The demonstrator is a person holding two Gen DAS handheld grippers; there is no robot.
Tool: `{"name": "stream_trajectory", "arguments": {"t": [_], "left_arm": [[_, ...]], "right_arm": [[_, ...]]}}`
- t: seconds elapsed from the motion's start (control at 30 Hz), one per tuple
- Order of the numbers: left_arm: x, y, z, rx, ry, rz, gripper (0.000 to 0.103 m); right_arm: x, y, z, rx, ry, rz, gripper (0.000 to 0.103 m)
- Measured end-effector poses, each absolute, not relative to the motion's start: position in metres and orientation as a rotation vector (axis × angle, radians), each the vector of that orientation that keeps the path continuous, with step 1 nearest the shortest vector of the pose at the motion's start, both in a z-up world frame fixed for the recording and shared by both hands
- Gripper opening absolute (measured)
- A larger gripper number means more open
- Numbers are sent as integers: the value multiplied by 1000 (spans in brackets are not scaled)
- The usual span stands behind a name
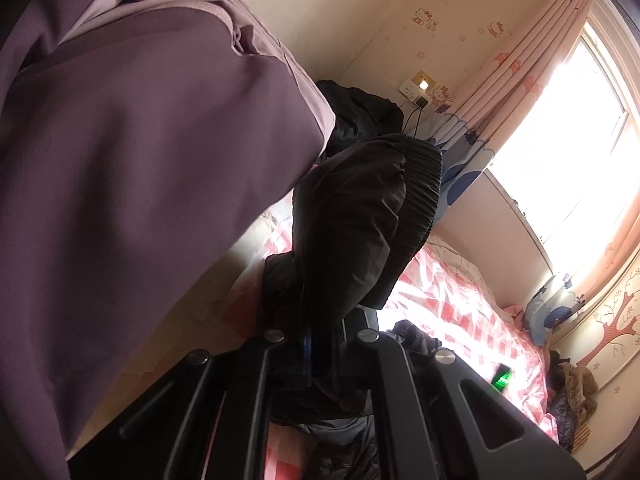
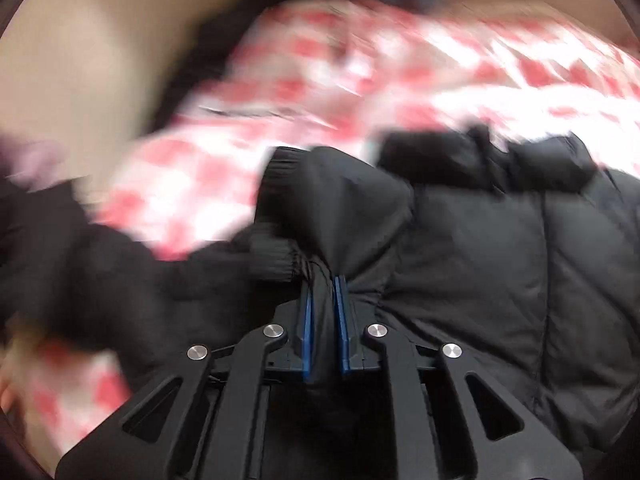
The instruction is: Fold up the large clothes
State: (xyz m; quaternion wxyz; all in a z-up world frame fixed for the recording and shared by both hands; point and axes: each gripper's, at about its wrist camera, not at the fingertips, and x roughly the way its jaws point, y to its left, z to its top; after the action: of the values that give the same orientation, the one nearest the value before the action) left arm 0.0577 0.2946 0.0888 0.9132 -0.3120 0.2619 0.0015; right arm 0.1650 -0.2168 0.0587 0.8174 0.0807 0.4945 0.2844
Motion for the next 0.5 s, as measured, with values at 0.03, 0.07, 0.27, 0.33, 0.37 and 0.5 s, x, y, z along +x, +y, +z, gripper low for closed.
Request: {"name": "stream_trajectory", "arguments": {"t": [0.03, 0.07, 0.27, 0.33, 0.37, 0.5], "left_arm": [[58, 295, 89, -646, 538, -3, 7], [57, 295, 89, -650, 536, -8, 7], [55, 296, 89, -661, 523, -28, 7], [55, 296, 88, -651, 526, -24, 7], [55, 296, 88, -648, 527, -24, 7], [54, 296, 88, -646, 522, -40, 7]], "right_arm": [[158, -212, 63, 123, 1054, 640, 10], [151, -201, 62, 60, 1072, 664, 10], [147, -175, 36, -91, 1285, 699, 46], [141, -187, 62, -9, 1200, 671, 67], [133, -193, 78, 8, 1139, 679, 71], [97, -226, 129, -12, 892, 576, 89]]}}
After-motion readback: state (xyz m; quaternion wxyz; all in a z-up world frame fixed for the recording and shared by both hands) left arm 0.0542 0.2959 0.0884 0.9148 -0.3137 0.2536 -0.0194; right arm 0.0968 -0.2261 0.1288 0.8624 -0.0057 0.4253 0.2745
